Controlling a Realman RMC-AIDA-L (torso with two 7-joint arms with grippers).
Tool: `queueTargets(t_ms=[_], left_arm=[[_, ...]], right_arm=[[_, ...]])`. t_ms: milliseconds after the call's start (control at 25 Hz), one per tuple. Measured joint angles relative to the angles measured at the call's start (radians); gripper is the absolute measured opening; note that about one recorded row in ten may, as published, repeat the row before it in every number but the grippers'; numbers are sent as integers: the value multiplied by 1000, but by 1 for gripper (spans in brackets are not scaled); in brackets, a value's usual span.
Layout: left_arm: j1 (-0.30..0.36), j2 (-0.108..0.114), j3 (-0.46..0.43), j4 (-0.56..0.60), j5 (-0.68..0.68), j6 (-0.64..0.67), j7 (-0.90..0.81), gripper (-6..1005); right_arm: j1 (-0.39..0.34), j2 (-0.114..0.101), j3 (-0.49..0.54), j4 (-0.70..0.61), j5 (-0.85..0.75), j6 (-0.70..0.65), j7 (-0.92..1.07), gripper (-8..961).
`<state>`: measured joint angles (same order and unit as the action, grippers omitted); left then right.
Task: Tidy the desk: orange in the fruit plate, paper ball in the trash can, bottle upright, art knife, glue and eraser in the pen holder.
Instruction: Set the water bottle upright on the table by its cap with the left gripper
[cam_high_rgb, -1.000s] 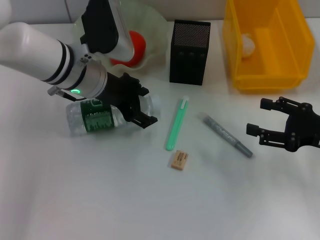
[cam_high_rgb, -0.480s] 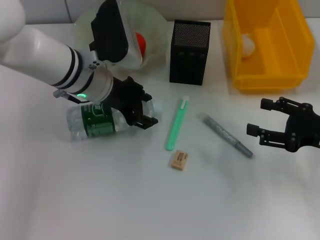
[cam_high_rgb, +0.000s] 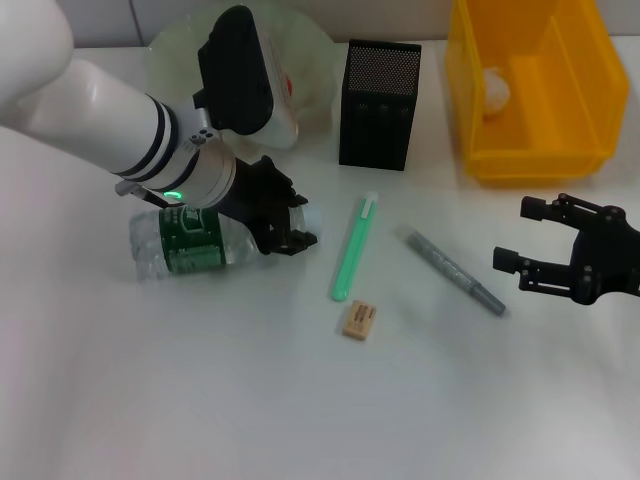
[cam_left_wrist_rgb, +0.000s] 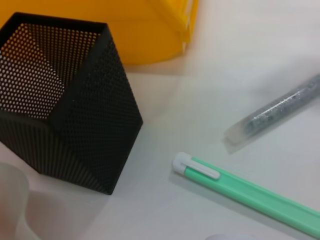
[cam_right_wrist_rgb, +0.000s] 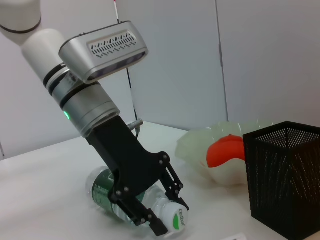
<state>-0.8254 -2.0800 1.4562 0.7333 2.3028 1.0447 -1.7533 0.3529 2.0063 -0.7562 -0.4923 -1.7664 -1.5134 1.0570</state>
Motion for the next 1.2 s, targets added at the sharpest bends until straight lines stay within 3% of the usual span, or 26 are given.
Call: queueTargets(t_ms=[200,360,600,680,720,880,1080,1200], left_arm=[[12,1,-8,42,-19,42,-3,465],[59,9,-41,128,-71,89,-7,449],[125,12,-185,236,-127,205,10,445],[151,15,-299,252,-180,278,50,446],[151,15,-299,252,-180,278,50,446],[175,17,-463,243,-236,384,113,446],[204,18,-569,239,-266,432,146,445],[215,21,-585,235,-280,439,153,445]], right_arm=[[-3,0,0,0,1,-1,0,792],[-4,0,2,0,2,-1,-2,791],[-4,0,2,0,3,-1,-4,789],[-3,0,2,0,3,-1,-4,789],[-3,0,2,0,3,-1,-4,788],[0,0,1,-1,1,-4,-5,787],[4,-2,-9,-6,-7,-18,-6,786],[6,-4,-5,-7,-8,-21,-7,785]])
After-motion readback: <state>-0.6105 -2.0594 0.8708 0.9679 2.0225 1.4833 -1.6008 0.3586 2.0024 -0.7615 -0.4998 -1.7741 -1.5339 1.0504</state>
